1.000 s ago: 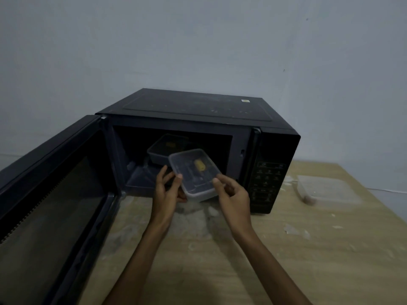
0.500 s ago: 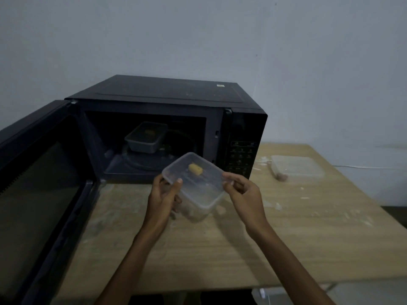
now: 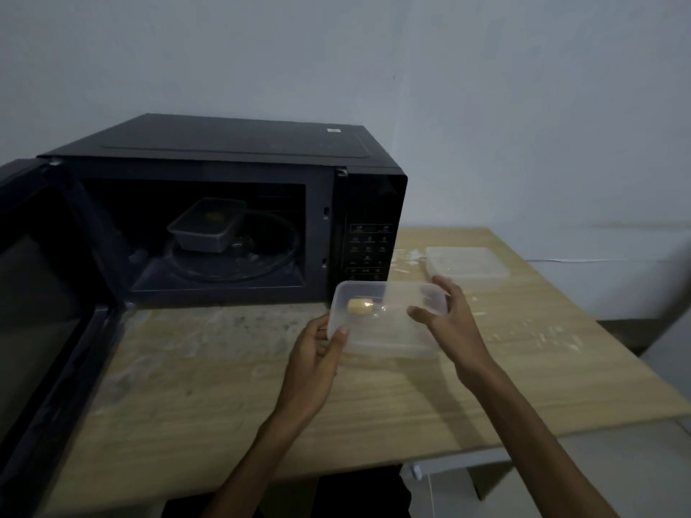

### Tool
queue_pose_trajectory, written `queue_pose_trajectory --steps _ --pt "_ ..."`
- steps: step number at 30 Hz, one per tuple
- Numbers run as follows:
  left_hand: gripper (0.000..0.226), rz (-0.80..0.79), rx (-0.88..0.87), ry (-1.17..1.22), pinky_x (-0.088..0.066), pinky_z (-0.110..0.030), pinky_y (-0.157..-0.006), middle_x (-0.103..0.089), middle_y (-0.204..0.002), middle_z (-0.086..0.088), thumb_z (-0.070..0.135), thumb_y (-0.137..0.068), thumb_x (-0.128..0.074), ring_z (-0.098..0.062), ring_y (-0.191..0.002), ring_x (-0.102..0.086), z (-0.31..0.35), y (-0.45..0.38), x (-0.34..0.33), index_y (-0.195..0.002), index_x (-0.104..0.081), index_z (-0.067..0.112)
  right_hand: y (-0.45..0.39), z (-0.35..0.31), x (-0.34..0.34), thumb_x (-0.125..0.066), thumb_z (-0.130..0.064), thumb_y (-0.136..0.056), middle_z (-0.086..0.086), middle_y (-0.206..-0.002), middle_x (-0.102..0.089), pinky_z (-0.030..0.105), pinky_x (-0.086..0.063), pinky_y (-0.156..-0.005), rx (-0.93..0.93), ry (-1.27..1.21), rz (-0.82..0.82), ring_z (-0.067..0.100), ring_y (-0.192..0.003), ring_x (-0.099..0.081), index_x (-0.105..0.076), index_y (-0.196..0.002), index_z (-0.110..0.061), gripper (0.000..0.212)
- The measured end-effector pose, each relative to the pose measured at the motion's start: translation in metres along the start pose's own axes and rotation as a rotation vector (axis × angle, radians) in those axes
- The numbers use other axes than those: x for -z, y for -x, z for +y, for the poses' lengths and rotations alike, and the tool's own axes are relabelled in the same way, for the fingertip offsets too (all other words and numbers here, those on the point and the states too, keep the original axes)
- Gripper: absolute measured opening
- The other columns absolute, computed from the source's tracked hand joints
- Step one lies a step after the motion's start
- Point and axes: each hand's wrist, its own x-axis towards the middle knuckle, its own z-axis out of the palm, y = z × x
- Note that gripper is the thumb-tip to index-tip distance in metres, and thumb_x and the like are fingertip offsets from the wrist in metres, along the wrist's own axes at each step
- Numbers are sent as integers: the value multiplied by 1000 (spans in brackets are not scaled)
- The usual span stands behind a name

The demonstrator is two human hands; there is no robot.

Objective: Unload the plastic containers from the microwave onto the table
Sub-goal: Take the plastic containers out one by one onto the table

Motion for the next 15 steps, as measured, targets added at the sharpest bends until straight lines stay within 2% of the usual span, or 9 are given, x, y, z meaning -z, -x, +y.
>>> queue_pose_trajectory --steps 2,4,6,8,10,13,15 --pt "30 -47 0 -35 -46 -16 -60 -68 -87 10 48 -92 -58 3 -67 -63 0 -5 -19 -117 -60 32 -8 6 20 -75 -15 -84 -4 -128 -49 28 -48 -75 -98 -75 45 13 -107 -58 -39 -139 -20 66" --pt "31 -88 15 -70 -46 -16 -60 -70 -93 8 48 -92 -58 0 -70 -64 2 -11 -37 -118 -59 31 -17 10 37 -77 -16 -82 0 -119 -53 25 -47 -64 -153 -79 85 8 -92 -60 -43 -128 -18 57" --pt "33 -125 26 -93 -49 -22 -62 -69 -97 6 47 -93 -58 -6 -73 -65 3 -18 -59 -120 -58 29 -28 17 56 -77 -13 -82 -3 -111 -57 21 -46 -62 -145 -54 124 2 -84 -57 -50 -120 -17 46" --pt "35 -157 28 -112 -55 -31 -69 -67 -101 5 46 -93 -58 -11 -81 -67 3 -26 -79 -123 -56 28 -39 26 72 -76 -14 -83 -7 -118 -58 21 -46 -68 -140 -35 150 6 -90 -58 -55 -127 -14 49" --pt "37 -183 26 -128 -56 -33 -73 -67 -104 3 44 -93 -58 -13 -86 -67 2 -34 -101 -125 -55 26 -51 37 88 -75 -16 -83 -5 -127 -56 25 -45 -81 -143 -3 178 12 -104 -56 -53 -138 -12 59" --pt "38 -227 29 -147 -55 -34 -73 -66 -101 4 43 -94 -58 -14 -84 -66 3 -45 -133 -126 -54 24 -70 51 111 -76 -16 -82 1 -130 -61 32 -48 -85 -157 10 243 19 -107 -60 -55 -138 -12 60" --pt "39 -258 46 -165 -56 -39 -80 -66 -103 4 44 -93 -58 -19 -89 -67 4 -54 -151 -126 -53 22 -83 61 124 -78 -18 -80 6 -129 -63 36 -51 -90 -180 25 280 23 -110 -62 -56 -136 -11 60"
